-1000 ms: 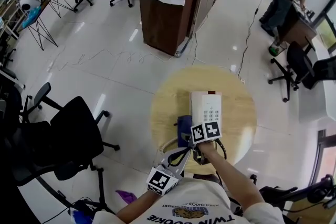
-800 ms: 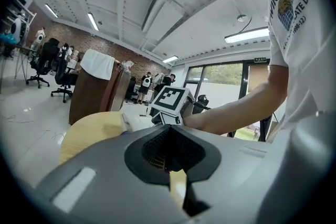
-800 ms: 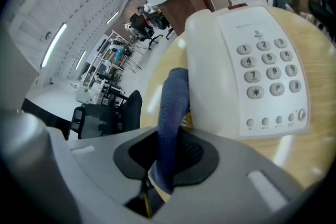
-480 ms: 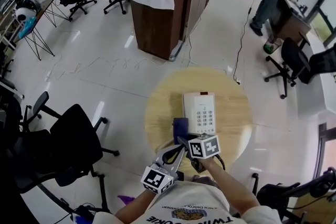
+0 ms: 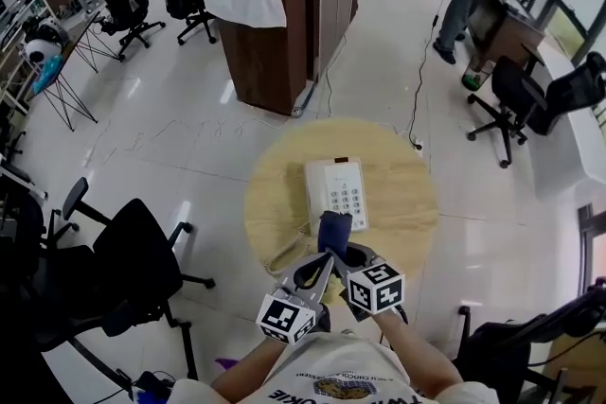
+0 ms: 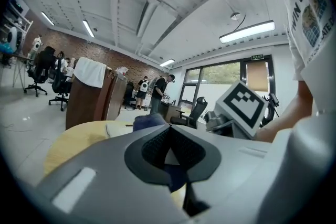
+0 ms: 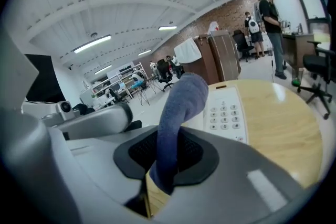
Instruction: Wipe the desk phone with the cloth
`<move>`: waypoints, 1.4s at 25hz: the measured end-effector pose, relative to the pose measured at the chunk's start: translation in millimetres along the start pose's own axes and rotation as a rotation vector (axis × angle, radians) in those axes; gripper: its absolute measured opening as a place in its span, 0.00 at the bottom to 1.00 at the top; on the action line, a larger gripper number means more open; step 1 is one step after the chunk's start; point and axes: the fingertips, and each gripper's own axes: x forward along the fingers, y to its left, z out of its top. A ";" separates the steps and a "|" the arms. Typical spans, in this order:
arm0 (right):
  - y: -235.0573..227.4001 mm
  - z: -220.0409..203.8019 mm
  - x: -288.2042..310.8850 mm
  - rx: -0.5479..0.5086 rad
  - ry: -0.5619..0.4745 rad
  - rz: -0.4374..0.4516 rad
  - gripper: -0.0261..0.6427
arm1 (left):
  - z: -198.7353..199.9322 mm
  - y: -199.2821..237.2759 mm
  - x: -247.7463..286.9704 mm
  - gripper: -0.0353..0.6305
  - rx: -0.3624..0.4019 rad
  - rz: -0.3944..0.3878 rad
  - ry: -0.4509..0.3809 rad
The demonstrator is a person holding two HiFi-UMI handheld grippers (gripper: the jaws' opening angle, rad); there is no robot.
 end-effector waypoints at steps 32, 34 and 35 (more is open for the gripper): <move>45.7 -23.4 -221.6 -0.360 -0.432 -0.177 0.14 | -5.3 -175.1 -46.9 0.04 0.092 0.114 -0.070; 50.0 -26.3 -223.2 -0.367 -0.437 -0.175 0.14 | -5.1 -177.0 -52.6 0.04 0.101 0.118 -0.071; 52.7 -27.6 -223.4 -0.370 -0.439 -0.173 0.14 | -5.3 -177.0 -55.9 0.04 0.103 0.119 -0.072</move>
